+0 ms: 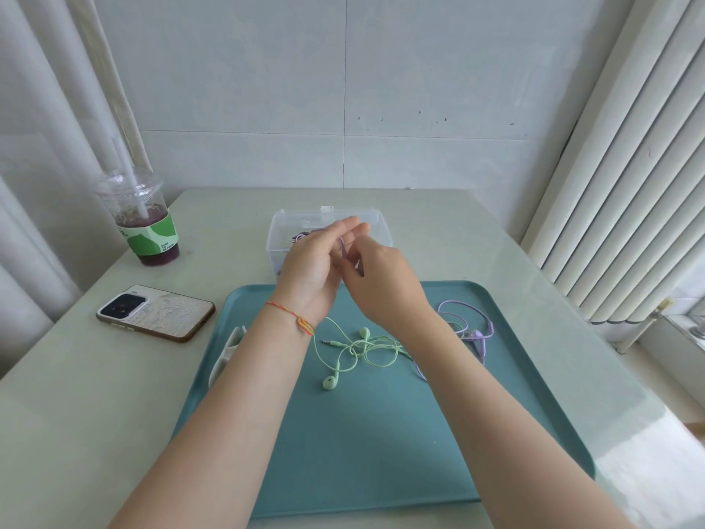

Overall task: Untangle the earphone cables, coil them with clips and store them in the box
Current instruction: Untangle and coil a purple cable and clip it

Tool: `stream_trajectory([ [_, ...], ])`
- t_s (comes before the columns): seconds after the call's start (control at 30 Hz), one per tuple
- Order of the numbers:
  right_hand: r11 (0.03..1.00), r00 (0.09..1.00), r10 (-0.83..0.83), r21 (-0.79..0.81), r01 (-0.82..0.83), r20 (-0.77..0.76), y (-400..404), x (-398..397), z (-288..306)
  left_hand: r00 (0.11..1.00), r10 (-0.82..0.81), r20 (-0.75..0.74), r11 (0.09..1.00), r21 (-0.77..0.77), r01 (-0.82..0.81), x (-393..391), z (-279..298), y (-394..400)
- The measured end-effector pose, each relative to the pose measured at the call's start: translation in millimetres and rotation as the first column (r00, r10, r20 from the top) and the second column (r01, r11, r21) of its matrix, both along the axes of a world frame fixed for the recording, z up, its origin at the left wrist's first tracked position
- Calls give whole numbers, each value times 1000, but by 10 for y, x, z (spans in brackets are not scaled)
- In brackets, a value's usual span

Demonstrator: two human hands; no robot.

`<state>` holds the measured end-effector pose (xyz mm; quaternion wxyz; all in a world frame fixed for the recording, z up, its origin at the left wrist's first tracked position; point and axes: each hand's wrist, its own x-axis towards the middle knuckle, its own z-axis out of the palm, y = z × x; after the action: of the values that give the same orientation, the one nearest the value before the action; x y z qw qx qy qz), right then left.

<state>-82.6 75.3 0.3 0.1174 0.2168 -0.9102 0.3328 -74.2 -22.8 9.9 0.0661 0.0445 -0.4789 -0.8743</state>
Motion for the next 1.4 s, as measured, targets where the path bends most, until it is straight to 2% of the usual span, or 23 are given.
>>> stream_trajectory([
  [0.2, 999, 999, -43, 4, 43, 13, -38, 13, -10, 999, 8, 41, 996, -86, -4, -42, -59, 44],
  [0.4, 1000, 996, 19, 17, -20, 86, -7, 31, 4, 994, 103, 44, 979, 175, -109, -46, -1, -219],
  [0.5, 996, 993, 45, 67, -52, 112, 29, 40, 21, 993, 115, -35, 977, 182, -107, -47, 31, -292],
  [0.6, 988, 989, 67, 128, -83, 129, 54, 46, 69, 984, 117, -132, 993, -1, -118, -32, 28, -276],
  [0.7, 973, 979, 115, 180, -145, 166, 92, 72, 168, 980, 69, -186, 959, -258, -117, -15, -34, -249],
  [0.77, 965, 972, 149, 187, -184, 184, 130, 102, 253, 985, -5, -172, 887, -455, -75, 1, -65, -232],
  [0.83, 959, 969, 169, 198, -204, 182, 188, 122, 328, 990, -86, -116, 769, -640, -8, 29, -71, -199],
  [0.9, 960, 969, 159, 200, -196, 188, 263, 118, 393, 986, -159, -46, 680, -729, 75, 41, -69, -148],
  [1.0, 973, 973, 122, 170, -156, 196, 378, 82, 463, 968, -243, 59, 670, -712, 211, 61, -45, -109],
  [1.13, 992, 982, 91, 76, -104, 163, 523, 21, 513, 941, -263, 215, 654, -677, 338, 76, -10, -92],
  [1.27, 992, 982, 124, -17, -123, 141, 572, -23, 520, 900, -363, 242, 693, -576, 434, 91, -5, -64],
  [1.4, 992, 992, 100, -83, -94, 75, 544, -62, 480, 890, -402, 217, 715, -532, 453, 85, -13, -62],
])
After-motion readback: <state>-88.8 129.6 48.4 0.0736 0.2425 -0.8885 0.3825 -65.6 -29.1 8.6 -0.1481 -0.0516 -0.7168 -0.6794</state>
